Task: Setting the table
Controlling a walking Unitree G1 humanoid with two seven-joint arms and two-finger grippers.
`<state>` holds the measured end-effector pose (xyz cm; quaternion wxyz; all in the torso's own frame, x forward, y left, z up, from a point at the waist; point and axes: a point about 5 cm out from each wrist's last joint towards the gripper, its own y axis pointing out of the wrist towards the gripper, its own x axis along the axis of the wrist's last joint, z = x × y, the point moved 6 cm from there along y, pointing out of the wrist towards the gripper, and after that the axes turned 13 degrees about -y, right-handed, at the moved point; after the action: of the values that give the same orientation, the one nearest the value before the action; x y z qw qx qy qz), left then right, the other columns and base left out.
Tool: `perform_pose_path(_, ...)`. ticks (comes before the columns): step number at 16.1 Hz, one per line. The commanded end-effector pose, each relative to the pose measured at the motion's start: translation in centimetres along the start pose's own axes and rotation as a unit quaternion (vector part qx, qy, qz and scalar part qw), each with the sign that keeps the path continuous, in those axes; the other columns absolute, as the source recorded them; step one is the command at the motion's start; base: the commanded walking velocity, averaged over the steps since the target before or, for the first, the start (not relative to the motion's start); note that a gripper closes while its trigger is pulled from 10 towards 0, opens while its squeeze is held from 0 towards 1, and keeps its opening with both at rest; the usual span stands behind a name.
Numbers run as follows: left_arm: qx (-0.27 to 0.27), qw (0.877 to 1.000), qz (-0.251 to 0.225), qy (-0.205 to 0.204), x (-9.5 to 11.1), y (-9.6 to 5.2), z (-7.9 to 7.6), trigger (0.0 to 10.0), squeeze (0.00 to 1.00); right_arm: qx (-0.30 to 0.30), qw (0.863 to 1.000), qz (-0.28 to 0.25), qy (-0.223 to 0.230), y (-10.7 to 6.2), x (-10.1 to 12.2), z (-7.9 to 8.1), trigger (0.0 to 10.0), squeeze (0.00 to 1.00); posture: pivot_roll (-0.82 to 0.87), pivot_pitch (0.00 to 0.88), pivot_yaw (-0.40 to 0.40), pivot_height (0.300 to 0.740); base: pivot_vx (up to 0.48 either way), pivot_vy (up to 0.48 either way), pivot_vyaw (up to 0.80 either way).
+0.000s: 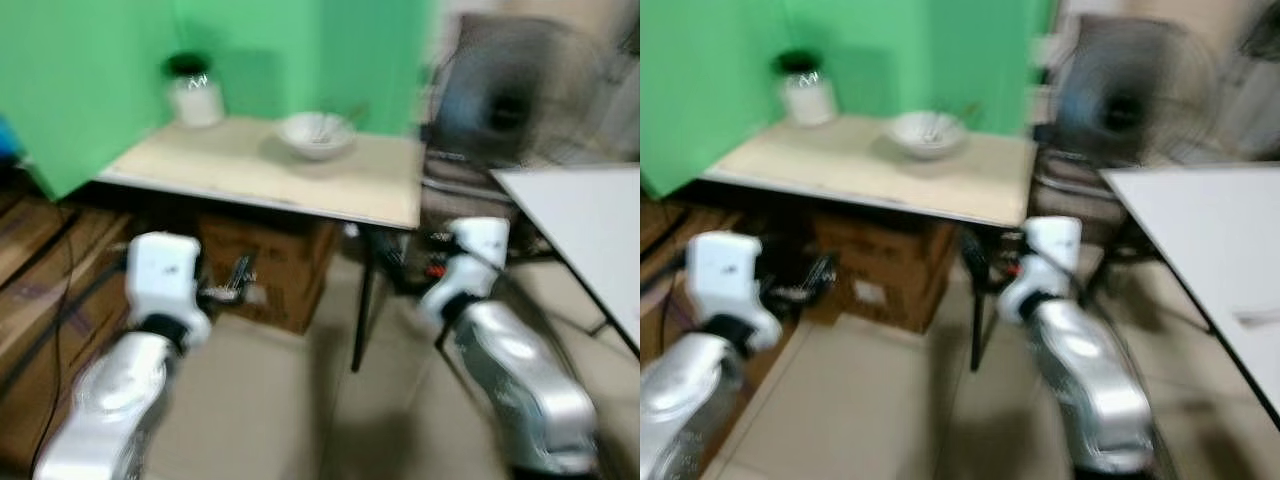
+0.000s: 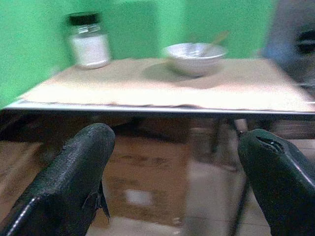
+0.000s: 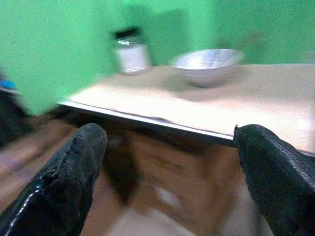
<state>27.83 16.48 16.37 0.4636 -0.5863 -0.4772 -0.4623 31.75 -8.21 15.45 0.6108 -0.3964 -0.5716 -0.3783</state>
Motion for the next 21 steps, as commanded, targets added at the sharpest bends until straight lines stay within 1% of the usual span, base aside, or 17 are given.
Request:
perform_pose_path(1,-0.016,1.0,-0.005,-0.002,0.28,0.13,-0.86,10.0,0.0,-0.024,1.0,0.007,-0.002,-0.49,-0.35,-1.46,10.0,0.0,-0.02,0.0,0.023,0.74,0.281,0.0,0.0)
perform_pose_path(11,-0.021,1.0,0.001,0.009,0.14,0.14,-0.9,10.0,0.0,-0.036,0.999,0.007,0.004,-0.48,-0.37,-1.82,10.0,0.0,-0.02,0.0,0.025,0.74,0.279,0.0,0.0)
perform_pose_path(21,-0.025,1.0,0.0,0.002,0.18,0.16,-1.06,10.0,0.0,-0.034,0.999,0.005,0.009,-0.43,-0.2,-1.76,10.0,0.0,-0.02,0.0,0.022,0.74,0.285,0.0,0.0)
